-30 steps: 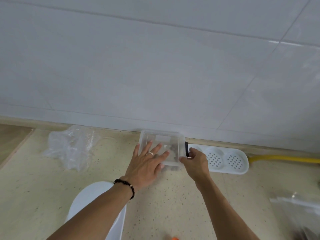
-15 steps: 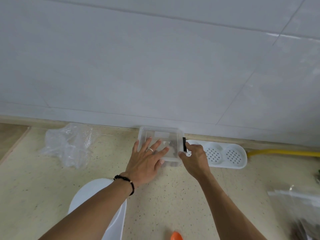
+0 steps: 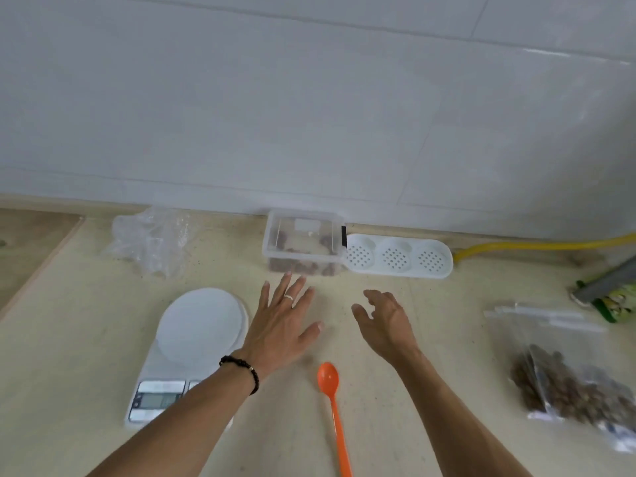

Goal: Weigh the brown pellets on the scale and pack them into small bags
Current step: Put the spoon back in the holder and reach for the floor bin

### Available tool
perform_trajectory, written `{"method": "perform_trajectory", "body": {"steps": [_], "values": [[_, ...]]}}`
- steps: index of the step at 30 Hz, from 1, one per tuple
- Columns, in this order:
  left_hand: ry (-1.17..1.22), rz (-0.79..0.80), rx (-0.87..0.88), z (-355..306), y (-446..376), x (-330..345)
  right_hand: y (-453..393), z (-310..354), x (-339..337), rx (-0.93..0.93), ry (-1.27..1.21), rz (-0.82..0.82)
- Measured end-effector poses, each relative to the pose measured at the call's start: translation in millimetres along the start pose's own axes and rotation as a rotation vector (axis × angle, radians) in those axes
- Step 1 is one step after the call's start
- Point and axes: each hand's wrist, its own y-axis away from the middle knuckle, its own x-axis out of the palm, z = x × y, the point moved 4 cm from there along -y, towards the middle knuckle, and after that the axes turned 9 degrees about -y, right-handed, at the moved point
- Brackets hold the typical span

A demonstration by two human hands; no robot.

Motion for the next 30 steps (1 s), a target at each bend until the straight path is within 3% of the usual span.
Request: {"method": "perform_trajectory", "body": {"steps": [10, 19, 24, 30], "values": [[0.031, 0.039, -0.144, -66.5, 114.8, 47.7, 95.8, -54.5, 28.5, 0.073, -0.134, 0.208], [0.089, 0.013, -0.21, -79.2, 145.8, 73.5, 97.9, -52.1, 60.2, 0.076, -0.104, 0.373], [0.137, -0.03, -0.201, -82.1, 137.6, 59.1, 93.6, -53.7, 48.7, 0.23, -0.496, 0.296], [0.11, -0.233, -0.108, -88.6, 96.8, 14.3, 67.7, -40.7, 15.8, 0.33, -0.858, 0.084]]}}
